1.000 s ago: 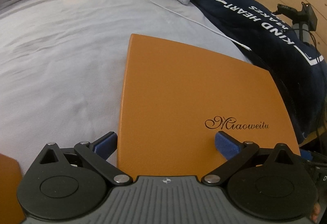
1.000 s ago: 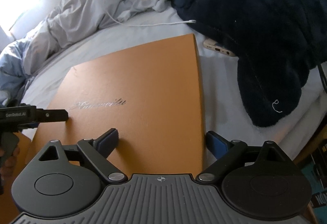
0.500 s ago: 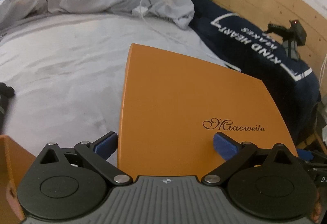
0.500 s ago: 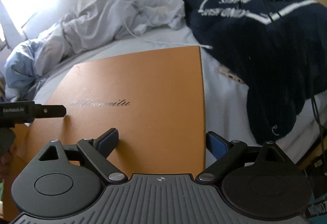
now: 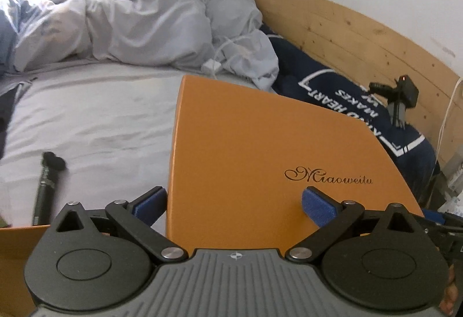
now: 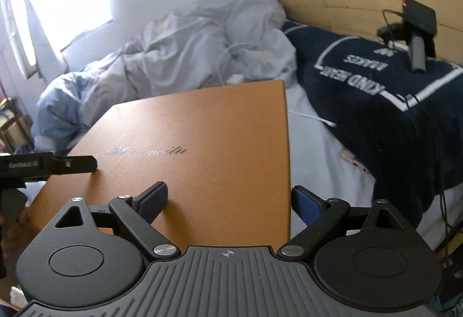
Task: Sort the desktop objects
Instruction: 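Close the left tool and the right tool on the orange box edges, then lift the orange box off the sheet with both tools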
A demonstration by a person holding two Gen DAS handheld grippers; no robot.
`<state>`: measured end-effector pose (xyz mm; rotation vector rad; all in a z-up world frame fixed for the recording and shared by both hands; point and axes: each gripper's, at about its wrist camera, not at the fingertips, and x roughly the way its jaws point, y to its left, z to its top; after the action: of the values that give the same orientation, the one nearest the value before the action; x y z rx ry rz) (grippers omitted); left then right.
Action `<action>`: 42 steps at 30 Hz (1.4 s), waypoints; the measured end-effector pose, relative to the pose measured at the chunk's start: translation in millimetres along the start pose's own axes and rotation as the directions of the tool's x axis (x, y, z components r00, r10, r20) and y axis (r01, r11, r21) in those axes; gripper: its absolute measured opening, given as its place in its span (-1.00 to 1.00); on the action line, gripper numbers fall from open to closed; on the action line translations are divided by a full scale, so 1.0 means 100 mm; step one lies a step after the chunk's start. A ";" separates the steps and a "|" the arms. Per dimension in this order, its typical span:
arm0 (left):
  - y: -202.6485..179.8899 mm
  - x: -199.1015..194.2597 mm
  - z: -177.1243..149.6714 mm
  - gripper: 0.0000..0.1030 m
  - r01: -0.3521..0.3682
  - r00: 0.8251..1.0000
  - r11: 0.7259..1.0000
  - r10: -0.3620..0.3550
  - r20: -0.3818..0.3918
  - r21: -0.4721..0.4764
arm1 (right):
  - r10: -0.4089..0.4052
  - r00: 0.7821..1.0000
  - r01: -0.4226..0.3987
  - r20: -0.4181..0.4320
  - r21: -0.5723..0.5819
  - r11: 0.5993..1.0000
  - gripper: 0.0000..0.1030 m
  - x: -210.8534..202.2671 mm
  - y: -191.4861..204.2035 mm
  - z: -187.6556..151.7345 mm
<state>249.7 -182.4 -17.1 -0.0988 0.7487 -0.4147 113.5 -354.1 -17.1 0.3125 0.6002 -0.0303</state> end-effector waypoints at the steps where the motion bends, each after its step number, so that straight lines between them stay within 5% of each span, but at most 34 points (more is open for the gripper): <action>1: 0.02 -0.06 0.01 1.00 -0.003 1.000 1.000 0.003 0.008 -0.003 | 0.006 1.000 -0.006 0.006 -0.005 1.000 0.81 -0.03 0.05 0.03; 12: 0.47 -0.92 -0.01 1.00 -0.054 0.991 0.997 0.061 0.123 -0.062 | 0.114 0.993 -0.110 0.027 -0.100 0.989 0.81 -0.30 0.83 0.14; 24: 1.06 -1.73 -0.27 1.00 -0.159 0.962 0.976 0.187 0.200 -0.146 | 0.254 0.967 -0.249 0.000 -0.204 0.947 0.81 -0.41 1.87 0.04; 42: 1.58 -2.12 -1.04 1.00 -0.278 0.934 0.932 0.318 0.160 -0.232 | 0.325 0.933 -0.355 -0.157 -0.232 0.906 0.81 -0.21 2.49 -0.64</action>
<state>92.5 52.9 5.4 -0.2135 0.5982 -0.0327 90.2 -98.6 14.3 0.1632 0.6491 0.4039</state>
